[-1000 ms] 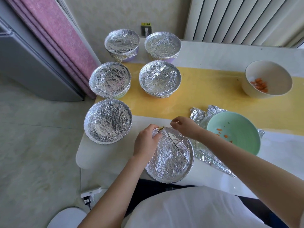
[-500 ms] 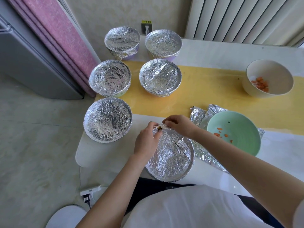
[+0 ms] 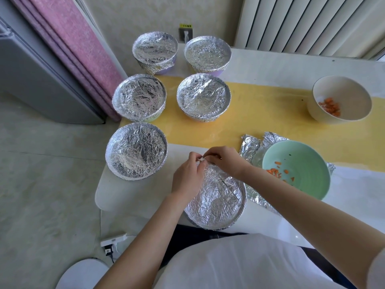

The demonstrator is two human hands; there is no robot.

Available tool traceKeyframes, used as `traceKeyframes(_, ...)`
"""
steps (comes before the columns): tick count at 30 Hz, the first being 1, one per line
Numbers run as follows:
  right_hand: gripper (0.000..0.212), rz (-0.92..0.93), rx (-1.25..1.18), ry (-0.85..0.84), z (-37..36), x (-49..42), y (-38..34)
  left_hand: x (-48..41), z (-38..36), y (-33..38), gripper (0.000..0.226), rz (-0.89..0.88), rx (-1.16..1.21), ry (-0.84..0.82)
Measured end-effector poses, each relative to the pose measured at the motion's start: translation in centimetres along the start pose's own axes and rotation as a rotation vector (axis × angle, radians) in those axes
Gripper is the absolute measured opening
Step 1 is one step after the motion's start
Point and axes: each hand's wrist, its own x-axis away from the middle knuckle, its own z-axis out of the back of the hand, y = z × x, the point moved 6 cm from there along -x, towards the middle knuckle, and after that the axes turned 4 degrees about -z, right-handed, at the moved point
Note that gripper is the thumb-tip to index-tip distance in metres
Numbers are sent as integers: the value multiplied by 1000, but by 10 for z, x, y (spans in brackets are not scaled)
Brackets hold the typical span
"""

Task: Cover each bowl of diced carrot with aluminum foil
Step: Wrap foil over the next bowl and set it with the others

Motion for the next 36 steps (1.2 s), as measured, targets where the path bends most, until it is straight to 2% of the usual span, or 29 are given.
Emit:
traceKeyframes(10, 40, 139, 303, -65, -10, 12, -3, -5, -1, -7, 12, 27, 72, 87)
traceKeyframes(17, 23, 131, 549, -49, -12, 4, -12, -7, -3, -10, 9, 26, 84, 101)
traceKeyframes(19, 24, 139, 545, -44, -12, 3, -12, -7, -2, -10, 9, 19, 85, 101)
traceKeyframes(23, 30, 152, 389, -103, -8, 9, -11, -8, -3, -10, 10, 3, 96, 86)
traceKeyframes(26, 30, 143, 453, -138, -9, 10, -10, -8, -4, -8, 9, -4, 84, 82)
traceKeyframes(32, 30, 87, 505, -90, -12, 3, -11, -10, -4, -10, 11, -1, 95, 73)
traceKeyframes(36, 29, 92, 363, -93, -10, 2, -6, -7, -2, -6, 11, -50, 111, 67)
